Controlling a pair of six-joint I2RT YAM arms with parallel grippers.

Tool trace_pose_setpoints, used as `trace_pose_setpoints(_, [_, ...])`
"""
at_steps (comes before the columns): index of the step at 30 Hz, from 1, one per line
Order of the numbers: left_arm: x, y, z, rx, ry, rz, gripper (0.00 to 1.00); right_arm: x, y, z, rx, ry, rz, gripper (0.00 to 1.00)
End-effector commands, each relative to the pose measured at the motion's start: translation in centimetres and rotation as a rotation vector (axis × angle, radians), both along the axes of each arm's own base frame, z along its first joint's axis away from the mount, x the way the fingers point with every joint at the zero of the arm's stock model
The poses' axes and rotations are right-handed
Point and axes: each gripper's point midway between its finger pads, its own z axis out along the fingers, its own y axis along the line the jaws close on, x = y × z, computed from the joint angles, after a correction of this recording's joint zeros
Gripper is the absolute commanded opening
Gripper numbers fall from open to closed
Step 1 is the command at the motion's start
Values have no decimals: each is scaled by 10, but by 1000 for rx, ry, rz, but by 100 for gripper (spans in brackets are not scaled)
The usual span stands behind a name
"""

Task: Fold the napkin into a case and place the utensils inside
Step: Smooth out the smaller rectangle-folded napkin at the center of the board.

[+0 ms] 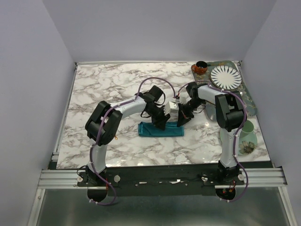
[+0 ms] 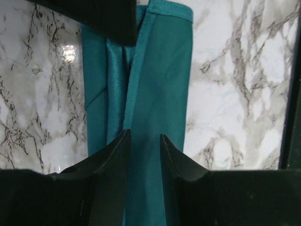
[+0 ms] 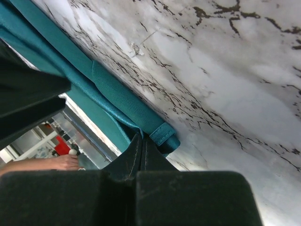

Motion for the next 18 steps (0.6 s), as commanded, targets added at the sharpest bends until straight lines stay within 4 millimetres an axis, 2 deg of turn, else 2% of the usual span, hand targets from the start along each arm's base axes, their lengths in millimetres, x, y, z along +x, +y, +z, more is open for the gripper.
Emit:
trace_pose_setpoints(1, [20, 0, -11, 39, -79, -17, 40, -4, 6, -1, 22, 45, -10, 0])
trace_pose_setpoints(4, [18, 5, -18, 64, -77, -32, 37, -4, 6, 0, 23, 45, -10, 1])
trace_pose_setpoints(9, [19, 7, -17, 78, -78, -26, 32, -5, 8, 1, 31, 56, -11, 1])
trace_pose_setpoints(18, [22, 18, -22, 159, -71, 6, 15, -6, 10, 13, 57, 66, -14, 24])
